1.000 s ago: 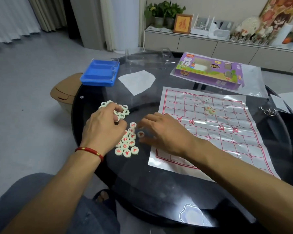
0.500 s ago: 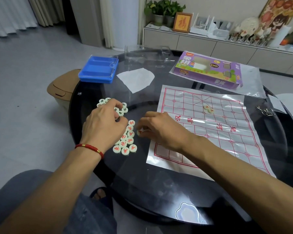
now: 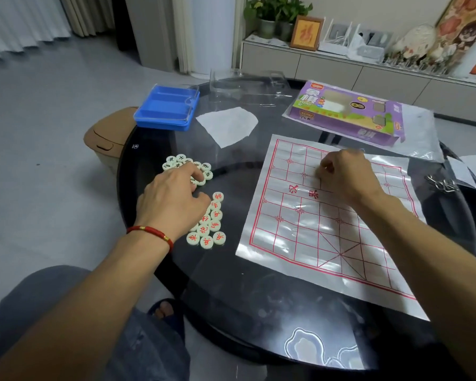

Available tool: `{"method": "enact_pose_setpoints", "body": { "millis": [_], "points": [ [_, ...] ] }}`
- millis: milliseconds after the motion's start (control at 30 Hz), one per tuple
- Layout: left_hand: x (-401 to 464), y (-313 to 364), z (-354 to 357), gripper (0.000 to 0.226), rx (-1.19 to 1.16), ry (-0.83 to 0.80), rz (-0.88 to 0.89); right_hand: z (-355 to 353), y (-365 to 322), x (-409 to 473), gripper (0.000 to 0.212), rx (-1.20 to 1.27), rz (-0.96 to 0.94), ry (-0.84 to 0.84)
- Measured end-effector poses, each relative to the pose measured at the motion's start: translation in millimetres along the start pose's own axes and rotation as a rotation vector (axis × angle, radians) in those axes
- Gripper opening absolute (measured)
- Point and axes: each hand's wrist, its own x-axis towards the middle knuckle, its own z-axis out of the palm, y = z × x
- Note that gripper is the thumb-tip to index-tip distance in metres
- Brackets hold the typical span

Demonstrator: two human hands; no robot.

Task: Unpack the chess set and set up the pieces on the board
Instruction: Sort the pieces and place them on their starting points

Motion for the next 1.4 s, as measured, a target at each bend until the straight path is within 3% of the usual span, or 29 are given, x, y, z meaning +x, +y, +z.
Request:
{"method": "enact_pose_setpoints", "body": {
  "millis": [67,133,233,300,433,600,800,900,1133,1300,1400],
  "points": [
    [0,-2,0,0.027,0.002,-0.003,-0.01,-3,-13,-4,0.023,-0.092,-0.047,0.058],
    [1,-4,-1,0.026,0.005,0.004,-0.016,-9,-41,-13,0.03,-0.093,-0.21,0.104],
    [2,-4,-1,0.026,0.003,0.018,-0.016,-13,-102,-34,0.032,0.137,-0.607,-0.014],
    [2,-2,-1,0.026,0.002,0.02,-0.009,-4,-130,-44,0.039,0.158,-0.816,-0.103],
    [1,-1,-1,0.026,-0.004,0.024,0.004,14,-140,-50,0.035,0.148,-0.877,-0.105],
    [2,-2,-1,0.026,-0.014,0.032,0.005,10,-136,-49,0.022,0.098,-0.844,-0.054],
    [-1,2,-1,0.025,-0.031,0.036,0.011,-1,-129,-43,0.023,0.1,-0.763,-0.095],
    [-2,2,-2,0.025,-0.037,0.034,0.012,-15,-103,-25,0.021,0.148,-0.578,-0.052],
    [-3,3,-3,0.026,-0.037,0.022,0.01,-27,36,-6,0.015,0.035,0.096,-0.021],
    [-3,6,-1,0.026,-0.052,0.019,0.026,-26,65,-9,0.018,0.087,0.202,-0.039],
    [-4,5,-1,0.025,-0.056,0.016,0.036,-28,57,-7,0.024,0.039,0.167,0.048]
  ]
}}
